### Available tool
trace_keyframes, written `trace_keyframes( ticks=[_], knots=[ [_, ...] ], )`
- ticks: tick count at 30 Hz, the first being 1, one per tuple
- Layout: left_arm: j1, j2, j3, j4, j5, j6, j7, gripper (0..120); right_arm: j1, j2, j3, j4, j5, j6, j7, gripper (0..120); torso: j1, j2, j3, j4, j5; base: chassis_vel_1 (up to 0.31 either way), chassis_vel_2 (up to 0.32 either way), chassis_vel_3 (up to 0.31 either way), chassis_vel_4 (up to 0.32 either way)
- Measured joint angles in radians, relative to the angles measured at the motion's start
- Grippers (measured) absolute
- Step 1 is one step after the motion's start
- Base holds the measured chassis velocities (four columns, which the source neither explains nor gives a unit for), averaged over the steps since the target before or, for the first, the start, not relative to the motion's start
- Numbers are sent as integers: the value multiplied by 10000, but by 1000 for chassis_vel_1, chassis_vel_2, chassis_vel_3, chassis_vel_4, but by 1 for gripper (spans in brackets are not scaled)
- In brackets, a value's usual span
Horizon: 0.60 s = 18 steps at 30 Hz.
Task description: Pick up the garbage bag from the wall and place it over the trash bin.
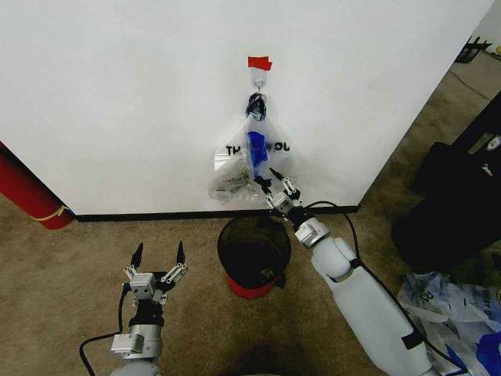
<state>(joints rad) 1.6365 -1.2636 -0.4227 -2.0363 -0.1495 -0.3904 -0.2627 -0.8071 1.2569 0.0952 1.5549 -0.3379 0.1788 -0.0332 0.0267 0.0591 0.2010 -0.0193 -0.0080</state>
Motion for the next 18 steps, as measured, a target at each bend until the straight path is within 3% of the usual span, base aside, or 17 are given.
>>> trace_keyframes(
  ticks=[5, 18],
  knots=[
    [6, 2, -16, 0, -15, -20, -6, 100, -80, 25, -14, 32, 382, -56, 194, 0, 0, 0, 0, 0, 0, 0, 0, 0, 0],
    [-146, 113, 6, -102, -103, 41, -12, 100, -1608, 289, 595, 2021, 3624, -36, 861, 0, -2, 0, -2, 0, -2, 0, 0, 0, 0]
  ],
)
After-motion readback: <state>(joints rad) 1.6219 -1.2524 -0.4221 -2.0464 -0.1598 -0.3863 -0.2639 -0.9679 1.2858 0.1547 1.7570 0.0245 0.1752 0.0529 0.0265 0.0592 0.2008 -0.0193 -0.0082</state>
